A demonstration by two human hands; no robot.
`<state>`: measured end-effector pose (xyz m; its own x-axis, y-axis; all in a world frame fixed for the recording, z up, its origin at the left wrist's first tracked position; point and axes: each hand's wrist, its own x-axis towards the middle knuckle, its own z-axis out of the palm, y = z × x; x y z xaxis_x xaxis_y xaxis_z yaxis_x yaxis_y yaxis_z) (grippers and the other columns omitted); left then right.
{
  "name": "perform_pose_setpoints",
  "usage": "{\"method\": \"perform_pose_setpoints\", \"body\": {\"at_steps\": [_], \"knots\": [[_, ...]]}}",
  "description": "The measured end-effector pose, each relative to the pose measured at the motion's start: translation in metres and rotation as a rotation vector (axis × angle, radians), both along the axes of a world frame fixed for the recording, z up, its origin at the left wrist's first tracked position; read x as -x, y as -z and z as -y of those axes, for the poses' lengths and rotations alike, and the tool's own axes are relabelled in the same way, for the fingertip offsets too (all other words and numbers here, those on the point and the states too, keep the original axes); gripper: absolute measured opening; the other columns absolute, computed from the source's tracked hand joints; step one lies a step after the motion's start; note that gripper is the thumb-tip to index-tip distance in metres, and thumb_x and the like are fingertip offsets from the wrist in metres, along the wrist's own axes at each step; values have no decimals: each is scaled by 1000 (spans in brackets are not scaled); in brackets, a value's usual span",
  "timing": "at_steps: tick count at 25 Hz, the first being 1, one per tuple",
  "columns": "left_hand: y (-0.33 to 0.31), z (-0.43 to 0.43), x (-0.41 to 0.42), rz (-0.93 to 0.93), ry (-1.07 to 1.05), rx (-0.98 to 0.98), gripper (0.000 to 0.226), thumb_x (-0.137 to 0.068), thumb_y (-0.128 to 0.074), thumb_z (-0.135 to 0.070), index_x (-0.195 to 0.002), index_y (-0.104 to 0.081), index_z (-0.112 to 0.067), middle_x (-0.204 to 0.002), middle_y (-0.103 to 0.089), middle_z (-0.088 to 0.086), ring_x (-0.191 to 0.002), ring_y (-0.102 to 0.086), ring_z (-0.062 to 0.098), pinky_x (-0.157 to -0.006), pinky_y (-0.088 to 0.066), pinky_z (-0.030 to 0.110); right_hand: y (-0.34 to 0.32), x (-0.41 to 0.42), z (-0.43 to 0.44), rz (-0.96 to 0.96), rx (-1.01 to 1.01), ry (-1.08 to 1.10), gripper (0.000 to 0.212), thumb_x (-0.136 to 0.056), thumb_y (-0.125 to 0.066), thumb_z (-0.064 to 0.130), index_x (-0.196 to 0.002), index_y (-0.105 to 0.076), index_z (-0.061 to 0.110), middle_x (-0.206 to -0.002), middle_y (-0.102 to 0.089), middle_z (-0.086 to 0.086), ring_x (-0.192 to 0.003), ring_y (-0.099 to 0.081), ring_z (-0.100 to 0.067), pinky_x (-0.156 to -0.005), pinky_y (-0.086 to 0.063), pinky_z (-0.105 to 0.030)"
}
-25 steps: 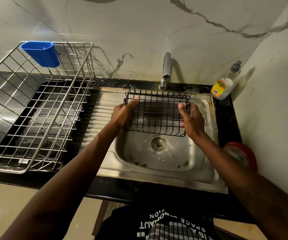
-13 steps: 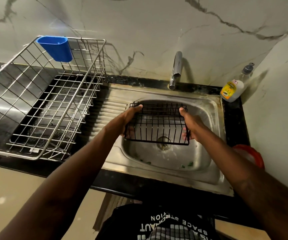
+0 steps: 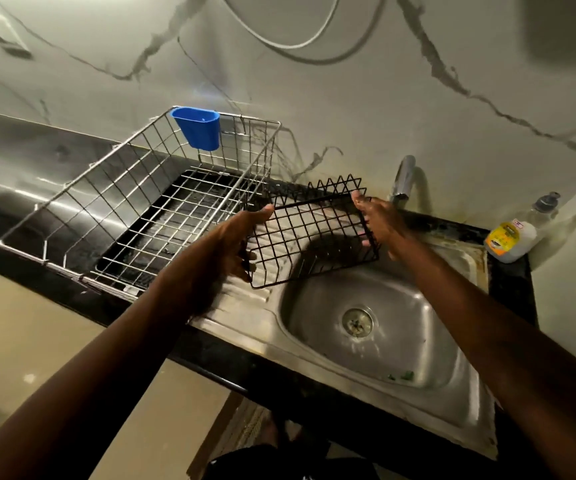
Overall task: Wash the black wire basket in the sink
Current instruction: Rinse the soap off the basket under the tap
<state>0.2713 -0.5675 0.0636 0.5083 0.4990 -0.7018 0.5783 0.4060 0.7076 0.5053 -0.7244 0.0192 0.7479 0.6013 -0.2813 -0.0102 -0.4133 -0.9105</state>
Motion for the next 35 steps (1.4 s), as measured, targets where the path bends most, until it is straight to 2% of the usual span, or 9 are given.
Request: {"method": "perform_pose_setpoints", "body": {"at_steps": [2,5,9,12,16,22,27,31,35], "knots": [[-19,3,14,50,-36,19,68,-83,-65,-66,-120,-61,-10,-119,-50,14,-104,-55,29,-84,-51,46,-28,-1,-18,34,-23,-45,52,-84,-64,67,-106,-70,19,-109,-67,-8,-94,-67,-29,-77,-62,-50],[-51,0,34,162,-111,40,43,-83,-72,-55,-101,-57,-20,-122,-53,18,-114,-58,37,-95,-51,59,-73,-6,-46,5,-18,-119,53,-84,-68,61,-115,-69,18,-109,-64,-14,-79,-68,-31,-69,-58,-43],[-91,-22,63,260,-129,7,40,-84,-73,-51,-108,-56,-24,-126,-52,24,-115,-60,42,-85,-58,57,-124,-3,-102,13,-28,-296,40,-87,-67,53,-115,-70,24,-104,-61,-5,-81,-63,-33,-71,-58,-52],[-102,-52,84,263,-191,2,67,-82,-75,-51,-129,-50,-11,-128,-52,32,-110,-61,47,-84,-58,55,-141,11,-153,26,-48,-374,43,-87,-68,52,-122,-68,27,-105,-60,4,-89,-62,-34,-75,-55,-57],[-93,-95,123,290,-321,54,91,-82,-76,-47,-152,-29,-15,-141,-39,39,-122,-50,56,-98,-48,65,-147,50,-231,46,2,-505,47,-81,-71,54,-118,-70,25,-100,-60,-1,-82,-62,-34,-69,-56,-52],[-56,-152,156,288,-539,96,96,-80,-80,-39,-155,-22,-27,-150,-24,41,-123,-43,65,-91,-46,74,-115,92,-338,85,149,-625,46,-89,-65,59,-111,-63,19,-83,-58,2,-64,-52,-13,-62,-41,-29],[-20,-172,145,186,-578,81,75,-85,-72,-38,-150,-36,-24,-165,-12,16,-139,-24,59,-95,-38,79,-52,93,-403,161,307,-734,82,-71,-68,74,-130,-56,18,-125,-57,-7,-105,-56,-24,-91,-49,-43],[9,-173,118,75,-564,152,80,-89,-68,-41,-156,-28,-22,-167,-7,13,-142,-22,57,-101,-37,76,-22,98,-412,292,370,-833,44,-99,-55,50,-122,-53,12,-119,-49,-5,-108,-48,-23,-96,-39,-39],[23,-176,99,32,-568,220,81,-94,-64,-38,-158,-21,-16,-166,-10,19,-142,-25,56,-105,-40,67,-2,90,-419,329,391,-897,39,-100,-51,51,-105,-60,13,-121,-59,-14,-98,-55,-20,-100,-45,-44]]}}
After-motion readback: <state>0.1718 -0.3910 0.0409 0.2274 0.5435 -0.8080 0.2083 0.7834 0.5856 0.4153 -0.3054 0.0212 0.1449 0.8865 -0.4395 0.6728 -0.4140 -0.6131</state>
